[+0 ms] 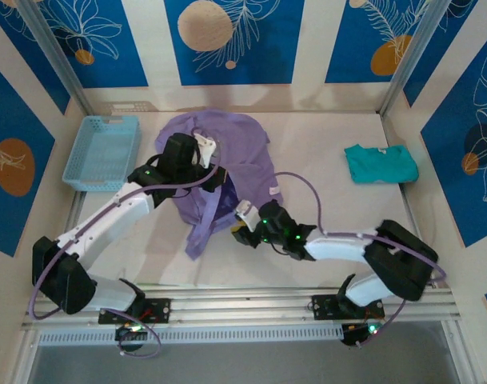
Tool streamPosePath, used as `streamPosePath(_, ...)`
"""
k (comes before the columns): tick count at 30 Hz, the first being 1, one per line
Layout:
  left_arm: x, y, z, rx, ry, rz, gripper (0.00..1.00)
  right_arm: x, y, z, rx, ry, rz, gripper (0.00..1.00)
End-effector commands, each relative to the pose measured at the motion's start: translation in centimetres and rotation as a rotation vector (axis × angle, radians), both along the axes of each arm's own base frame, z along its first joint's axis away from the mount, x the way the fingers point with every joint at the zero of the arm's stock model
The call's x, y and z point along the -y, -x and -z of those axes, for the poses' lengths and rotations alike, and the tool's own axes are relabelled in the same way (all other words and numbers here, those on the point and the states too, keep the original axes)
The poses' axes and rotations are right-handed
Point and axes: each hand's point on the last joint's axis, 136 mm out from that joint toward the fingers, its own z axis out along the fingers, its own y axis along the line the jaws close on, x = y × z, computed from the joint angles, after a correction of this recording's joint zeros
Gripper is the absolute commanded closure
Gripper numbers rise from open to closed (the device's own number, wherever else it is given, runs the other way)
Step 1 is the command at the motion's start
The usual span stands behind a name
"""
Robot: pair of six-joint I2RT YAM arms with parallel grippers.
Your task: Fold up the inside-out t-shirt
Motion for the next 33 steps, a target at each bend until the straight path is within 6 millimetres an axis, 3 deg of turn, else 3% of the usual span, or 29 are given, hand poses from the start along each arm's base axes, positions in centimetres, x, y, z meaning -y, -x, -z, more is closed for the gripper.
streamPosePath(1,0.1,0.2,-1.1,-0.023,0.016,0.023,1.00,-2.1,-3.6,-2.0,0.214,-0.001,0.024,0.66)
streamPosePath(5,0.5,0.7,-2.2,-0.036,0.035,0.044,1.00,-3.1,-6.7,-1.0,0.297,0.058,0.073,0.69)
streamPosePath(10,1.3,2.2,-4.8,-0.056,0.120,0.098,1.00,-1.4,-11.8,-0.5,0.314,0.095,0.263,0.71)
streamPosePath(15,3.3,4.3,-8.4,-0.048,0.255,0.203,1.00,-0.4,-14.6,0.0,0.299,0.129,0.371,0.72)
streamPosePath(22,6.2,6.7,-11.6,0.002,0.304,0.325,1.00,-0.4,-14.8,0.3,0.220,0.148,0.362,0.71)
streamPosePath(26,9.2,7.9,-13.7,0.028,0.322,0.408,1.00,-0.2,-14.5,0.9,0.183,0.164,0.381,0.68)
streamPosePath(33,13.2,9.6,-17.9,0.083,0.361,0.519,1.00,0.4,-13.7,2.1,0.123,0.183,0.421,0.55)
